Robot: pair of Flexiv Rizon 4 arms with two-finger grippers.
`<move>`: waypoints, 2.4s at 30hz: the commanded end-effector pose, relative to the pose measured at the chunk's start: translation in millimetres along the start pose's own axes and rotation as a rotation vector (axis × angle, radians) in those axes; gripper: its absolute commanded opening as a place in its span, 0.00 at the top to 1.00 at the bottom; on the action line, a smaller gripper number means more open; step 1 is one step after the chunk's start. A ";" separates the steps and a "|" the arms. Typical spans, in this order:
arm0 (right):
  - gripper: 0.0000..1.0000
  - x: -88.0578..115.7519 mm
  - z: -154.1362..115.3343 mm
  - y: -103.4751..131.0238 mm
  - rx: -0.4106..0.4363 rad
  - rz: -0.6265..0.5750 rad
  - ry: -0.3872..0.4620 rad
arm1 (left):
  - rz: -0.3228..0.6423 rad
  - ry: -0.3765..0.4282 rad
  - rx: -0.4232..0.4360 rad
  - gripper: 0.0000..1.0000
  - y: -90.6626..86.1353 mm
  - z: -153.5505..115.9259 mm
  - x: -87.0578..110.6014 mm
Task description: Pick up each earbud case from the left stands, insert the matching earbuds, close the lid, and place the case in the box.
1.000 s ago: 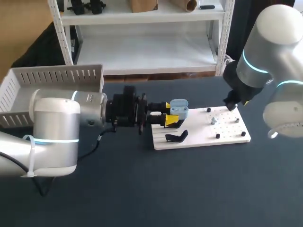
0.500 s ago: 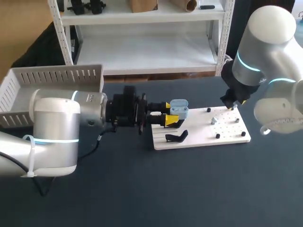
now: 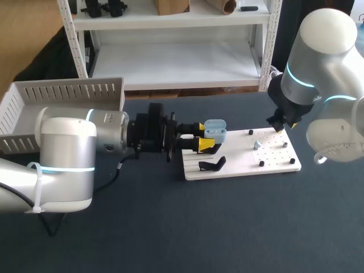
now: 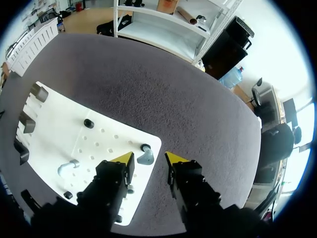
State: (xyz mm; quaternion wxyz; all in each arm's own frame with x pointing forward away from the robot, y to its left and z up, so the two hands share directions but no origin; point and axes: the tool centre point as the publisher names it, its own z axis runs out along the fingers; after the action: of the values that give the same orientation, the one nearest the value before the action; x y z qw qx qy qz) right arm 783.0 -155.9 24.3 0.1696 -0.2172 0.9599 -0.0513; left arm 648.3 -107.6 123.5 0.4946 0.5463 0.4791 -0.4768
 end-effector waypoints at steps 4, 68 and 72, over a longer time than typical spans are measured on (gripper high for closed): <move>0.64 0.7 4.6 1.2 0.001 0.008 0.002 | 0.002 -0.003 0.000 1.00 0.7 -0.1 1.0; 1.00 31.1 -131.2 19.5 0.037 -0.052 -0.070 | 0.002 -0.003 0.000 1.00 0.7 -0.1 1.0; 1.00 35.5 -160.0 39.8 0.138 -0.042 -0.009 | 0.002 -0.003 0.000 1.00 0.7 -0.1 1.0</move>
State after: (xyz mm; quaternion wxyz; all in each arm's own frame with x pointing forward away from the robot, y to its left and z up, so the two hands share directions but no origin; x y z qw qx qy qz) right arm 712.5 -146.4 119.5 0.1907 -0.2416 0.9482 -0.0783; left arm 648.3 -107.6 123.5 0.4946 0.5463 0.4791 -0.4769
